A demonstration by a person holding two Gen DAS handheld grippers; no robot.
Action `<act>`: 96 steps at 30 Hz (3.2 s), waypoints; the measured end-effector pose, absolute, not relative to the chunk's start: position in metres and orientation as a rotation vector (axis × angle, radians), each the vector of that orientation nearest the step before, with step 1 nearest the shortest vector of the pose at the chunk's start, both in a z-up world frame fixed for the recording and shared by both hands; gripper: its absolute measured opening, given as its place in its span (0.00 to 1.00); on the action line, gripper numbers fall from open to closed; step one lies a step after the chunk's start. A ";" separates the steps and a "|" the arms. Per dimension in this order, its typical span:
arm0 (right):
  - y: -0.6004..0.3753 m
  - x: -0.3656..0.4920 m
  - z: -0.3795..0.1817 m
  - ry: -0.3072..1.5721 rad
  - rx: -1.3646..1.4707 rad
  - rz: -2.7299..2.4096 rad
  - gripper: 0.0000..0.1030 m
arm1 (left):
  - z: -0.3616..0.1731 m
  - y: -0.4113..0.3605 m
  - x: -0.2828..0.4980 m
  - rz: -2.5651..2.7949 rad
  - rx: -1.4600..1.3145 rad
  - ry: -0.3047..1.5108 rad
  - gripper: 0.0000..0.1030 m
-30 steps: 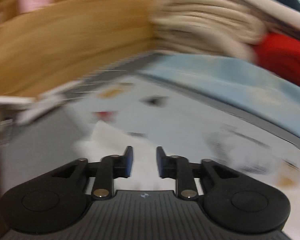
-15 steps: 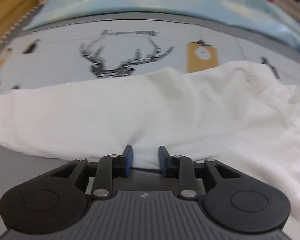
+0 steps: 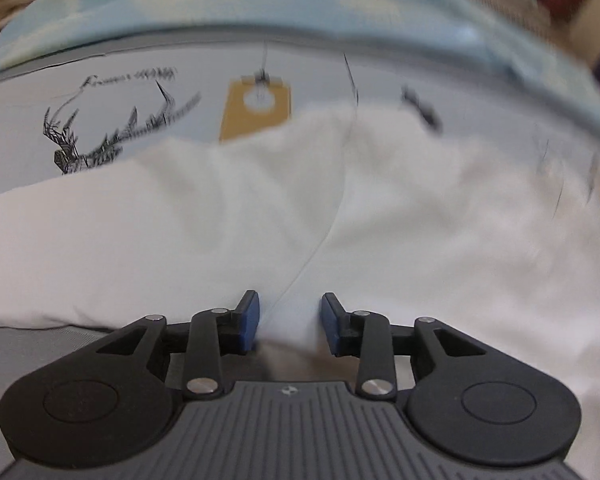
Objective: Fold small clothes
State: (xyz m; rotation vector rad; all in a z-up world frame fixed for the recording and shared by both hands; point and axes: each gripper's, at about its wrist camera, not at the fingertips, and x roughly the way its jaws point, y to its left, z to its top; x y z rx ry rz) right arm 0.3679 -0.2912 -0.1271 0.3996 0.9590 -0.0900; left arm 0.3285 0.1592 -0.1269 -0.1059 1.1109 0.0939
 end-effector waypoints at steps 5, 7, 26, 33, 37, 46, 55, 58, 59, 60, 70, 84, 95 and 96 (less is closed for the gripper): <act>-0.282 0.384 -0.136 0.911 0.264 -0.095 0.28 | -0.130 0.151 0.324 0.094 0.031 1.179 0.14; -0.282 0.387 -0.140 0.892 0.221 -0.087 0.25 | -0.132 0.146 0.321 0.083 0.075 1.203 0.14; -0.354 0.366 -0.113 0.693 0.361 -0.249 0.31 | -0.084 0.173 0.304 0.110 -0.155 1.065 0.30; -0.330 0.369 -0.126 0.739 0.191 -0.052 0.34 | -0.074 0.165 0.297 0.111 -0.137 1.035 0.30; -0.309 0.387 -0.141 0.756 0.057 -0.047 0.42 | -0.074 0.164 0.299 0.114 -0.128 1.035 0.30; -0.292 0.396 -0.157 0.729 -0.120 0.045 0.03 | -0.080 0.153 0.315 0.090 -0.106 1.038 0.30; -0.329 0.397 -0.138 0.601 0.008 -0.108 0.01 | -0.087 0.148 0.322 0.081 -0.141 1.011 0.30; -0.329 0.405 -0.143 0.663 0.033 -0.108 0.04 | -0.086 0.145 0.321 0.055 -0.137 1.016 0.30; -0.328 0.404 -0.143 0.663 0.028 -0.122 0.06 | -0.087 0.146 0.321 0.046 -0.143 1.022 0.30; -0.328 0.402 -0.141 0.652 0.038 -0.123 0.06 | -0.088 0.147 0.320 0.035 -0.151 1.030 0.30; -0.340 0.382 -0.107 0.686 0.201 -0.057 0.08 | -0.068 0.163 0.303 0.058 -0.170 1.046 0.30; -0.306 0.209 0.000 0.836 0.205 0.203 0.31 | -0.014 0.155 0.162 -0.010 -0.151 1.034 0.30; -0.325 0.123 -0.069 1.138 0.268 0.097 0.32 | -0.103 0.179 0.079 -0.006 -0.298 1.271 0.33; -0.324 0.123 -0.075 1.165 0.250 0.074 0.32 | -0.107 0.181 0.078 -0.012 -0.317 1.289 0.33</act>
